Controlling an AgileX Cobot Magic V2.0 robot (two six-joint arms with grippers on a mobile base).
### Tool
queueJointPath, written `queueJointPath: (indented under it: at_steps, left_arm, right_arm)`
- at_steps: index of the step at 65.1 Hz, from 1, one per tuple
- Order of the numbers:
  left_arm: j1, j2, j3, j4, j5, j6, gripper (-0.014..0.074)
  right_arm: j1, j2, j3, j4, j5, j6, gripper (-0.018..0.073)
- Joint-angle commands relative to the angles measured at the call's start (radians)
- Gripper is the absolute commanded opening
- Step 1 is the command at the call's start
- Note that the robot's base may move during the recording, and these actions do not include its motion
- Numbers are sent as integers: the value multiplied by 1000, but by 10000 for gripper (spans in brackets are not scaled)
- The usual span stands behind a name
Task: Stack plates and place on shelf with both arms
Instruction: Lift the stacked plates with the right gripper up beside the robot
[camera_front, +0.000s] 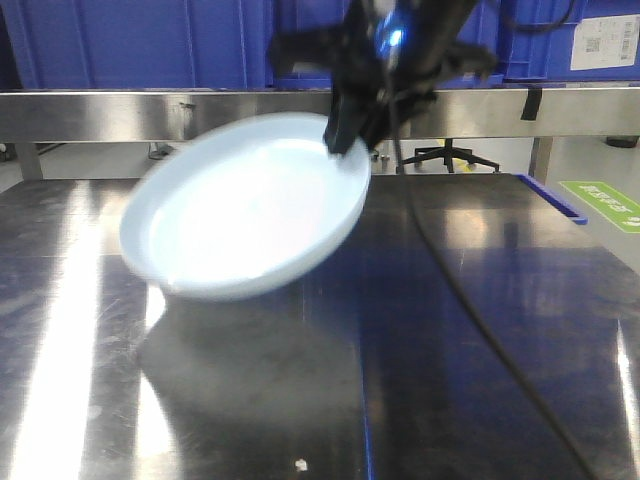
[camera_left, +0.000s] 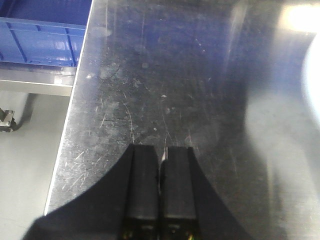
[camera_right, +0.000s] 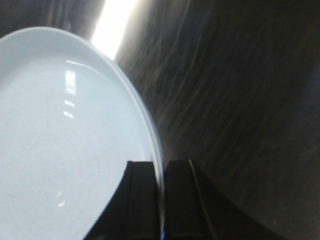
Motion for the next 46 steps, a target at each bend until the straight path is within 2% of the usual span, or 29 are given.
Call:
queueJointPath:
  at_steps: [1, 14, 23, 46]
  left_arm:
    - [-6, -3, -29, -5, -77, -6, 85]
    - [-6, -3, -29, -5, -77, -6, 85]
    - [-6, -3, -29, -5, -77, -6, 85]
    - [-6, -3, -29, -5, -77, -6, 85]
  right_arm:
    - [-33, -124, -37, -17, -58, -8, 29]
    - [-126, -266, -32, -17, -16, -8, 29]
    - [-207, -392, 35, -17, -22, -8, 29]
    - [-430, -810, 416, -17, -108, -8, 29]
